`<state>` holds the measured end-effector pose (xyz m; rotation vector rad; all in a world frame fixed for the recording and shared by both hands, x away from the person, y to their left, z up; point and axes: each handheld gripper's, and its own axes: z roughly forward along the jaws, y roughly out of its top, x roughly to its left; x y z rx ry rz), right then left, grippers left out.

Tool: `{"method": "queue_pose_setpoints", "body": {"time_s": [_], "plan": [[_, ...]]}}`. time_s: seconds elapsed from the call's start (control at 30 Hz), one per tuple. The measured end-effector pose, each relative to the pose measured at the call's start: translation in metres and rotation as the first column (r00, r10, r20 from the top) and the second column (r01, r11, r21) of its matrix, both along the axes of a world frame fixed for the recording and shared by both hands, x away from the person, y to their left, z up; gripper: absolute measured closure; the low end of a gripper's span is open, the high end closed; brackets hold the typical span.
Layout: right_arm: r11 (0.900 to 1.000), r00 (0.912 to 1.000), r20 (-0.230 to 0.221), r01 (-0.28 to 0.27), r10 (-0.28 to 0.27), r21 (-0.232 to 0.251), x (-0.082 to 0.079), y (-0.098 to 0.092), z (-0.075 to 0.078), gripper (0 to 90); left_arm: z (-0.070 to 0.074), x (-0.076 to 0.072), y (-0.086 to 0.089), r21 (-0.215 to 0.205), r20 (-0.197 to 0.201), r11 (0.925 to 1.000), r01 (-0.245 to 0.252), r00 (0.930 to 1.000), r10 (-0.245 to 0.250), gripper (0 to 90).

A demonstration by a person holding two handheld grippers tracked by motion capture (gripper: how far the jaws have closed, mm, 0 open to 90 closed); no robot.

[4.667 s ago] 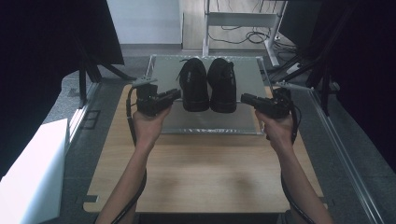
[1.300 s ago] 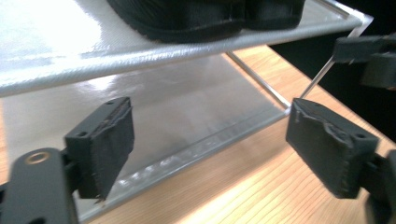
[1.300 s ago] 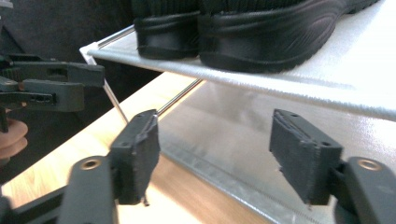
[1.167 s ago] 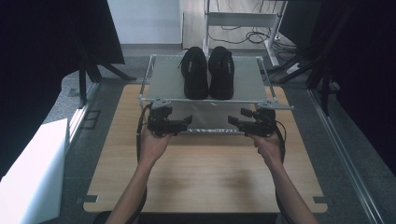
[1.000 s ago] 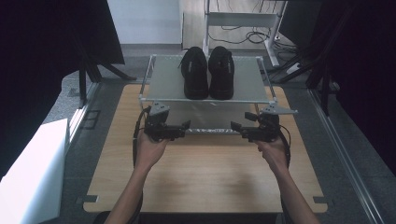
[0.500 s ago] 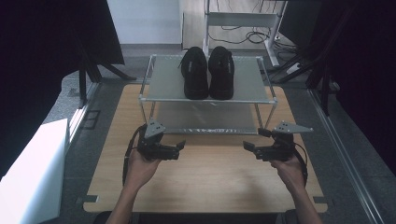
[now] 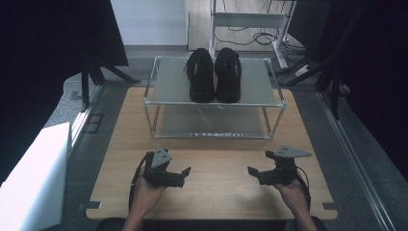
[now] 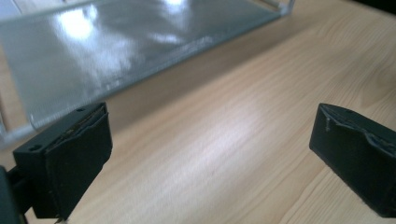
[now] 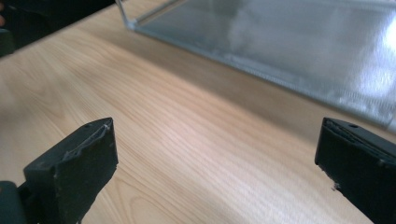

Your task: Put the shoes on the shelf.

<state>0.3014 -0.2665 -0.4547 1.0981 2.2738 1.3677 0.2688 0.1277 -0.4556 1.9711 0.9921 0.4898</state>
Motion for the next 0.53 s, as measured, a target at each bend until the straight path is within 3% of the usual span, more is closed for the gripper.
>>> {"method": "queue_pose_setpoints", "body": {"time_s": [0.07, 0.13, 0.27, 0.4, 0.53], "plan": [[1.0, 0.9999, -0.012, 0.007, -0.007, -0.005, -0.001, 0.001, -0.012, 0.0, -0.01, -0.001, -0.002, 0.01, -0.023, 0.9999, 0.002, 0.9997, -0.002, 0.0], [0.999, 0.9999, -0.017, -0.003, 0.002, -0.053, -0.001, 0.003, -0.022, 0.0, -0.02, -0.002, -0.005, 0.039, -0.043, 0.9992, 0.005, 0.9991, -0.003, 0.0], [0.998, 0.9996, -0.028, -0.012, 0.01, -0.065, -0.002, 0.007, -0.035, 0.0, -0.034, -0.003, -0.013, 0.066, -0.082, 0.9976, 0.021, 0.9965, -0.015, 0.0], [0.989, 0.9979, -0.052, -0.046, 0.039, -0.142, -0.004, 0.016, -0.05, 0.0, -0.049, -0.005, -0.02, 0.116, -0.128, 0.9915, 0.059, 0.9908, -0.044, 0.0], [0.982, 0.9964, -0.065, -0.065, 0.054, -0.179, -0.004, 0.021, -0.055, 0.0, -0.055, -0.004, -0.022, 0.154, -0.156, 0.9858, 0.067, 0.9868, -0.042, 0.0]]}}
